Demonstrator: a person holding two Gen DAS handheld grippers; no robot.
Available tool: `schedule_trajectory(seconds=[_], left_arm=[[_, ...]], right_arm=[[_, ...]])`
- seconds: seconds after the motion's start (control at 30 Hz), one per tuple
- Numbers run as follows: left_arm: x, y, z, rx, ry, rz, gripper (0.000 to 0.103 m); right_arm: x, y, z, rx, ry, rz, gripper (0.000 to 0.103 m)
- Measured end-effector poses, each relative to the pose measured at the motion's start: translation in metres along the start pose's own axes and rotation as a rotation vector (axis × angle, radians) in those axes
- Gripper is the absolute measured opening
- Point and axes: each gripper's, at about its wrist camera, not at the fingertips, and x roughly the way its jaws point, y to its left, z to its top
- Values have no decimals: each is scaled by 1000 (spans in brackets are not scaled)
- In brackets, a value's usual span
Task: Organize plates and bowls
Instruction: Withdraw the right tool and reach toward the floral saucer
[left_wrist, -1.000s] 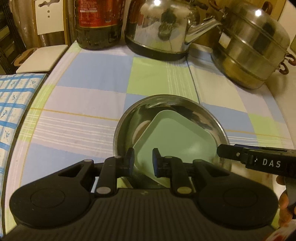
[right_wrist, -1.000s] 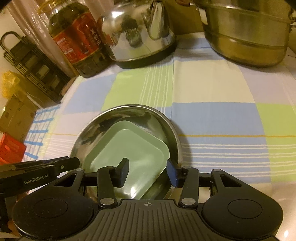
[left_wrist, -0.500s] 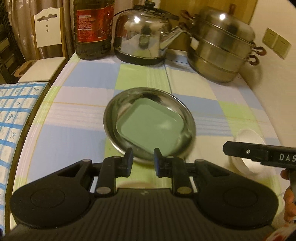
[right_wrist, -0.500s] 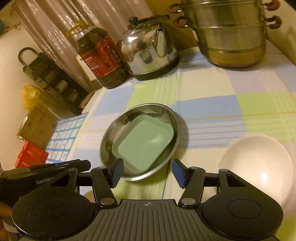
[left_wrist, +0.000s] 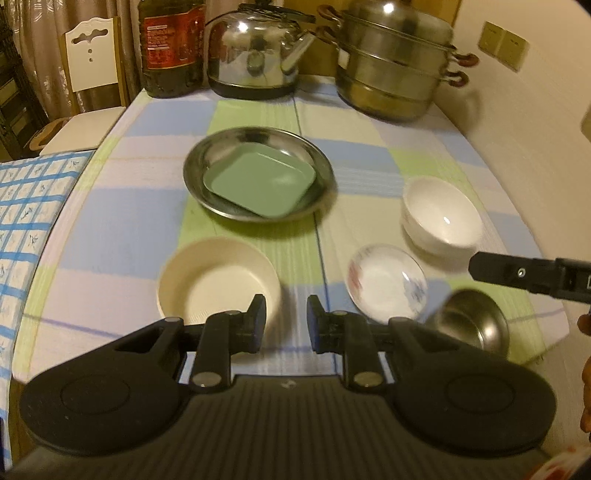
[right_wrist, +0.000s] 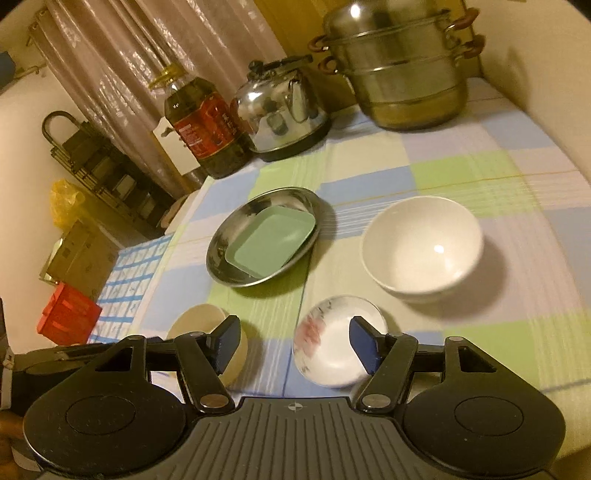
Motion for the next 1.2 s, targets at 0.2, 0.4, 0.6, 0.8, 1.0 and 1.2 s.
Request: schedule_trajectory(seconds=[0.2,0.4,0.6,0.8,1.0,1.2], left_arm=[[-15,-20,-27,16,6,-11,20],[-31,-37,-49,42,2,-27,20],[-44,-52,-66,64,1,-37,20],[-57,-66,-77,87,-9,-36,20],[-65,-72,-82,105,-12,-37,20],[-59,-70,-81,107,2,-31,20]], right_arm=[[-31,-10,-26,3,-13,-32,66],[-55,-16,-48,-18,-23,-76,66],[-72,-18,-70,-45,-14,-129,67],[-86,-22,-83,-46,-15,-146,68],[-91,-26,-91,-31,-7,-145,71],[-90,-28,-91,-30,8,-147,74]])
